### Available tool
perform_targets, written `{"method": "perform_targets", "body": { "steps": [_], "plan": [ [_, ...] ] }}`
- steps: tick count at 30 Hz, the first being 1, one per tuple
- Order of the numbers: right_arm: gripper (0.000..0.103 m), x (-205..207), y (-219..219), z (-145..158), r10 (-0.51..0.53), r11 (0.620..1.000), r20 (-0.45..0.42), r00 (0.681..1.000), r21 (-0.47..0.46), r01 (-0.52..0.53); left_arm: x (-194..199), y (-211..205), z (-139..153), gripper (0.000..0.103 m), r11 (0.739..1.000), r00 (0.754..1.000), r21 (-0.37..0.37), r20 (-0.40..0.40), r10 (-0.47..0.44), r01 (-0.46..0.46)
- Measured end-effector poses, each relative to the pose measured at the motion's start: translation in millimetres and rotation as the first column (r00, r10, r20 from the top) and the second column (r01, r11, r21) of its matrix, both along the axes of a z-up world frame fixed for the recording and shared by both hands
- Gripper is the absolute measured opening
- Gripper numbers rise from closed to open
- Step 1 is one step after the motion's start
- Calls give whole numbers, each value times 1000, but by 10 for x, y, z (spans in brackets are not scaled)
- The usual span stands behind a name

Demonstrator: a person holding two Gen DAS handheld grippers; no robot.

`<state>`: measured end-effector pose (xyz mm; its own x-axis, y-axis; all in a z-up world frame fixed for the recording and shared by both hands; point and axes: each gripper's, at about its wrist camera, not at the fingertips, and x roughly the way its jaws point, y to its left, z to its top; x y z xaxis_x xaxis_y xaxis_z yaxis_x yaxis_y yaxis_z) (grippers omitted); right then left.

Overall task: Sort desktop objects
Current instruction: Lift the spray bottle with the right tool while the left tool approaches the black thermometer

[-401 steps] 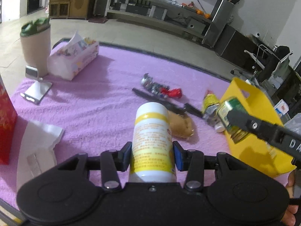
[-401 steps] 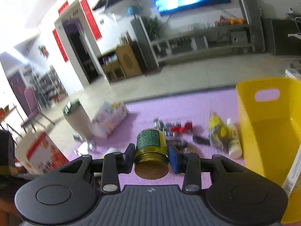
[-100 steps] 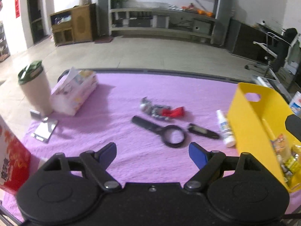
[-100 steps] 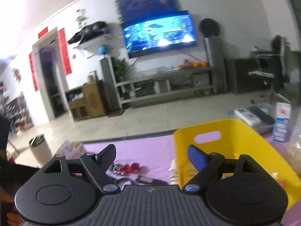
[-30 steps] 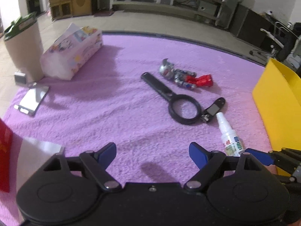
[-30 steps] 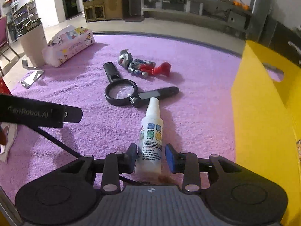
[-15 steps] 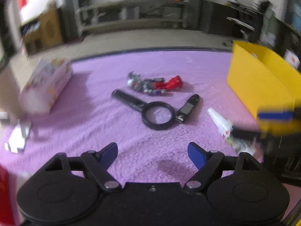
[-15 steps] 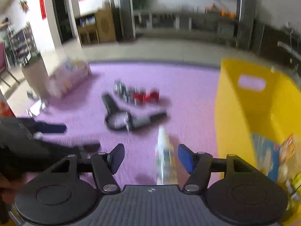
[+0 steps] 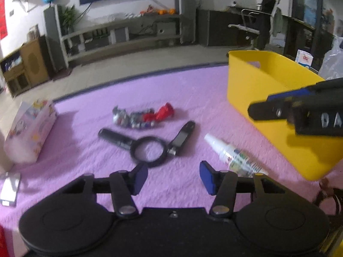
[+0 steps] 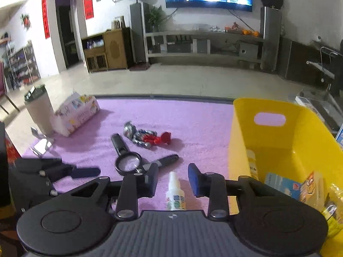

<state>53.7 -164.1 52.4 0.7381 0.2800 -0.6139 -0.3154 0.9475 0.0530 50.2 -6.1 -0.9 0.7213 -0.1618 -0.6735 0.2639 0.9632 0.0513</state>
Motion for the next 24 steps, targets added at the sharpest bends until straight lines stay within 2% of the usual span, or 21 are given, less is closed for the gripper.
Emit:
{"method": "perform_targets", "body": {
  "steps": [6,8,11,14,17,20,21,23,24],
  "plan": [
    [43,131,-85,-77,-51,998,-95,994,20,53,229,-73,-48,51,997,999,71,36,-7,4],
    [45,162,-89,-108,-70,997,-111,991,1,71,331,-108,-89,43,995,999,101,35,-28,24],
    [48,181,-84,-137,-92,996,-106,990,-26,90,467,-134,-146,37,993,999,108,22,-47,44],
    [49,189,-87,-145,-91,996,-102,991,-30,88,598,-170,-203,36,992,995,80,-11,-97,98],
    [50,193,-78,-148,-86,996,-100,991,-36,83,691,-258,-263,37,983,986,84,-50,-161,165],
    [51,211,-92,-145,-89,996,-102,991,-30,86,823,-296,-329,36,980,981,88,-87,-172,179],
    [51,215,-100,-143,-93,996,-101,991,-29,90,855,-298,-347,34,979,980,84,-97,-175,184],
    [52,224,-122,-135,-100,995,-98,990,-24,98,899,-308,-389,23,979,978,96,-128,-167,180],
    [54,226,-131,-131,-99,995,-97,990,-19,98,890,-305,-406,22,979,977,100,-135,-166,180]
  ]
}}
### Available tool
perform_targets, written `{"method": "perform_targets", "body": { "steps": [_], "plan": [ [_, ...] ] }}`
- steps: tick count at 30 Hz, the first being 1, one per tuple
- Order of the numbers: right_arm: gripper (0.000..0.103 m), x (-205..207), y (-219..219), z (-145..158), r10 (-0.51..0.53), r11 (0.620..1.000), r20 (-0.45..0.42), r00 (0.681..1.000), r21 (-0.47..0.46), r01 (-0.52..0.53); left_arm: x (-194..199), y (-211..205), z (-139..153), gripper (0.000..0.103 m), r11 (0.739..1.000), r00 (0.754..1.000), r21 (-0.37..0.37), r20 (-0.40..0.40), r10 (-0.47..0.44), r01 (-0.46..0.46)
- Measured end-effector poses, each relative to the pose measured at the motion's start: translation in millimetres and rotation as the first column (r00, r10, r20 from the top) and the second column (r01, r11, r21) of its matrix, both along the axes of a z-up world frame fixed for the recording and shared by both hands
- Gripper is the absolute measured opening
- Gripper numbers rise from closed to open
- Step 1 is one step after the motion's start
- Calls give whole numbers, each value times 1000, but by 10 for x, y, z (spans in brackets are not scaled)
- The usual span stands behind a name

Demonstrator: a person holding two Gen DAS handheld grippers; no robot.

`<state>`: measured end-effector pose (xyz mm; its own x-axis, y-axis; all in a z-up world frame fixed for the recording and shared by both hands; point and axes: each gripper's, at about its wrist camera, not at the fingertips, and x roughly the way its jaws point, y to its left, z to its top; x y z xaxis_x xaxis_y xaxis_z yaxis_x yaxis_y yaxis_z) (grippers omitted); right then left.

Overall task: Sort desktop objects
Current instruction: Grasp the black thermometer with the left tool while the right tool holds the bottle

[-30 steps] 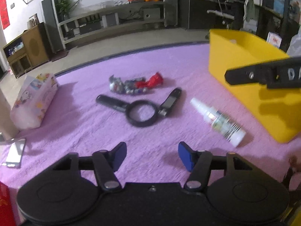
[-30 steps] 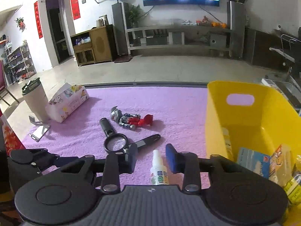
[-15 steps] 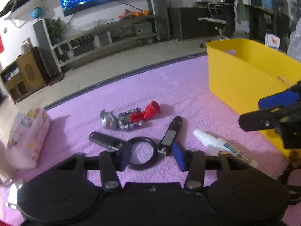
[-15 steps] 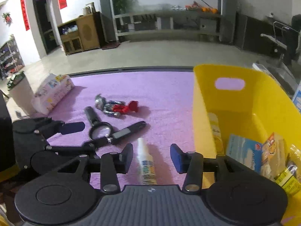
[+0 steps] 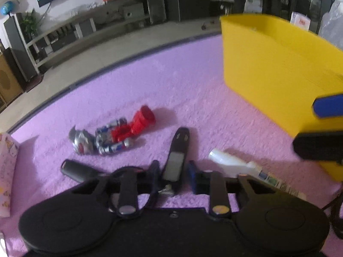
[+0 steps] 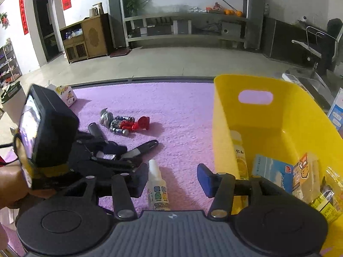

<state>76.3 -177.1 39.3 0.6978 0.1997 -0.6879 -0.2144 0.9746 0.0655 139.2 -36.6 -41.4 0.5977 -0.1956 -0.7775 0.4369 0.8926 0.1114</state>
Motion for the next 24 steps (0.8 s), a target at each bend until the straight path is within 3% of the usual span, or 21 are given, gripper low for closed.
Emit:
{"method": "perform_targets", "body": {
  "steps": [4,7,12,16,19,24],
  "plan": [
    [58,-2,-2,-1,14,1000,3,1000,5,-14,-165,77,37,20,998,997,-18,-48,64,-65],
    [58,-18,14,-10,27,1000,3,1000,5,-27,-464,118,94,20,996,992,22,-91,86,-85],
    [62,-93,140,-37,74,997,27,997,-18,-74,-940,350,129,20,974,957,-11,-190,221,-227],
    [62,-171,250,-62,128,992,40,991,2,-128,-1045,481,155,23,949,940,-52,-170,297,-310],
    [62,-234,340,-115,173,984,45,984,-36,-172,-1061,501,182,41,952,946,-43,-133,295,-303],
    [62,-155,326,-265,151,987,-24,988,-48,-152,-1038,517,114,41,953,947,-54,-140,290,-299]
  ]
}}
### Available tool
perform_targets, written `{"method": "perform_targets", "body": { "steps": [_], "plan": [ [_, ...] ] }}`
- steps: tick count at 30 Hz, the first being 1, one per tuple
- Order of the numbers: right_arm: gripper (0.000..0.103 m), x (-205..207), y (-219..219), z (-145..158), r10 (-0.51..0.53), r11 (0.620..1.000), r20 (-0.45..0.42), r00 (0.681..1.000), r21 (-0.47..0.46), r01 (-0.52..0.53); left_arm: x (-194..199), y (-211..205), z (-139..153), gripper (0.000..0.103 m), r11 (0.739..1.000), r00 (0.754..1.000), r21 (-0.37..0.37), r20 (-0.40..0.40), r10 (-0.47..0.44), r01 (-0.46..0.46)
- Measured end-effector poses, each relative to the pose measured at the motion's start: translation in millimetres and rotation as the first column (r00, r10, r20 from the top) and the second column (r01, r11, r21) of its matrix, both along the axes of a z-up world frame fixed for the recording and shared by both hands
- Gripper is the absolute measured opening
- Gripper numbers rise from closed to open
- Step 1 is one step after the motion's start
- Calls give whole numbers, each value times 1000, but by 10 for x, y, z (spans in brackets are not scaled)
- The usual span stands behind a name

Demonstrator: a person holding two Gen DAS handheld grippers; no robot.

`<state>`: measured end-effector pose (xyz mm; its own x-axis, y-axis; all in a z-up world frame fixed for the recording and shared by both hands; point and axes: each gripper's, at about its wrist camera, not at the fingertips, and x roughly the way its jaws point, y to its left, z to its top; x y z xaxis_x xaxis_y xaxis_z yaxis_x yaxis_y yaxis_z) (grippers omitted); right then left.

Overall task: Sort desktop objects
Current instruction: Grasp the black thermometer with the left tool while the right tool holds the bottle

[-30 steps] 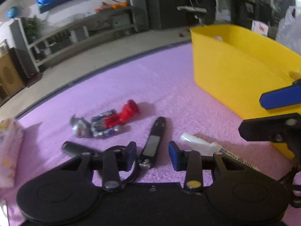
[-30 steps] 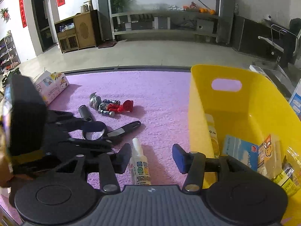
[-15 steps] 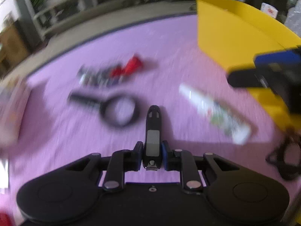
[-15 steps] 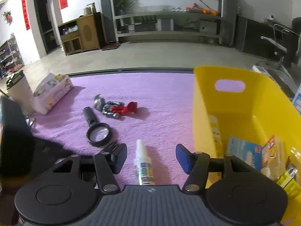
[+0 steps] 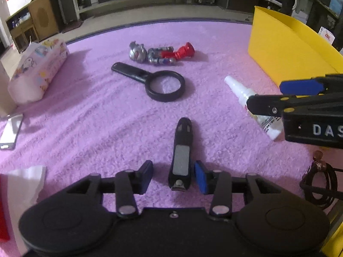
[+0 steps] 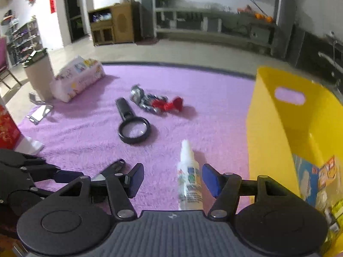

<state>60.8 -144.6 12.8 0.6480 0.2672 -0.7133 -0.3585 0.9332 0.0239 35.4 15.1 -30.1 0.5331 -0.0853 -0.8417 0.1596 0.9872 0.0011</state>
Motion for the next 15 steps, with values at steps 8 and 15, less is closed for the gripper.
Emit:
{"method": "perform_targets", "body": {
  "steps": [8,15],
  "plan": [
    [62,27,-40,-89,-50,999,-37,998,0,50,-149,-114,29,21,998,998,6,10,-62,62],
    [62,17,-67,-59,-66,998,-25,997,12,67,-167,37,186,21,997,997,-74,74,-12,18]
  ]
}}
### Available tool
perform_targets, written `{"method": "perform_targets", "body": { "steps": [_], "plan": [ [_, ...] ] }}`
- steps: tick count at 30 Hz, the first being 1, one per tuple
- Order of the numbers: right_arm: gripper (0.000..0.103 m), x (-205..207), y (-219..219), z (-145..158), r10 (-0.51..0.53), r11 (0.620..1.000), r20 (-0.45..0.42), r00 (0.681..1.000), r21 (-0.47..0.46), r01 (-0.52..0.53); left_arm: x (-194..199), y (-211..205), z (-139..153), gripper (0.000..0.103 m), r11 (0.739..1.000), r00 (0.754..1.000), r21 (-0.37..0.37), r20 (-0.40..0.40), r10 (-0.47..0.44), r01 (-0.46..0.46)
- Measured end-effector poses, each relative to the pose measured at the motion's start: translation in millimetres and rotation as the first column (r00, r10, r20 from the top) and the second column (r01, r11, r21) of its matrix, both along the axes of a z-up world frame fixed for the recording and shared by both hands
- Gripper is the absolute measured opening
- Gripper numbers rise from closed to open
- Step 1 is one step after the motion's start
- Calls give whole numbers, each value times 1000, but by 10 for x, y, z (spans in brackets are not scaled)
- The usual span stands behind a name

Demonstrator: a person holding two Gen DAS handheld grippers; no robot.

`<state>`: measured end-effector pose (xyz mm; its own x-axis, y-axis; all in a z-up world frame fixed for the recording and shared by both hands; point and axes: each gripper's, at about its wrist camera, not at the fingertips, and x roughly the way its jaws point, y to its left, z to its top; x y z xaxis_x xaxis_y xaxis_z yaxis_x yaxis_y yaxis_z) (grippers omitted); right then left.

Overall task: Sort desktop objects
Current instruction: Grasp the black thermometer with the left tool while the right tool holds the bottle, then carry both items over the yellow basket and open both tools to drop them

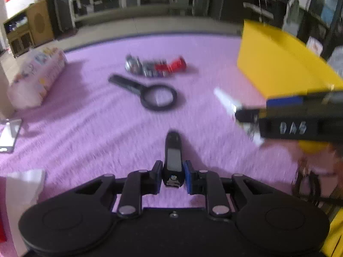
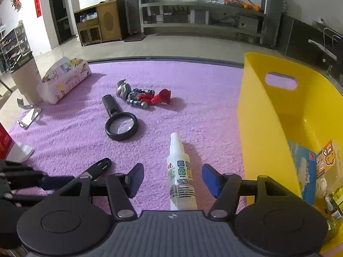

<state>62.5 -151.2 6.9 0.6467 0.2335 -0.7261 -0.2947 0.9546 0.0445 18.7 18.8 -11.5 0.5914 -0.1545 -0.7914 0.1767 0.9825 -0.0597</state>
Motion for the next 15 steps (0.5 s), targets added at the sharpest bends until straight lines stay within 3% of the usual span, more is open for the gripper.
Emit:
{"method": "perform_targets", "body": {
  "steps": [7,15],
  "plan": [
    [62,27,-40,-1,-24,999,-12,1000,37,25,-25,59,257,20,998,990,-56,136,33,-26],
    [63,54,-40,-54,-26,999,-36,999,28,27,-19,164,383,20,992,982,-106,171,85,-67]
  ]
}}
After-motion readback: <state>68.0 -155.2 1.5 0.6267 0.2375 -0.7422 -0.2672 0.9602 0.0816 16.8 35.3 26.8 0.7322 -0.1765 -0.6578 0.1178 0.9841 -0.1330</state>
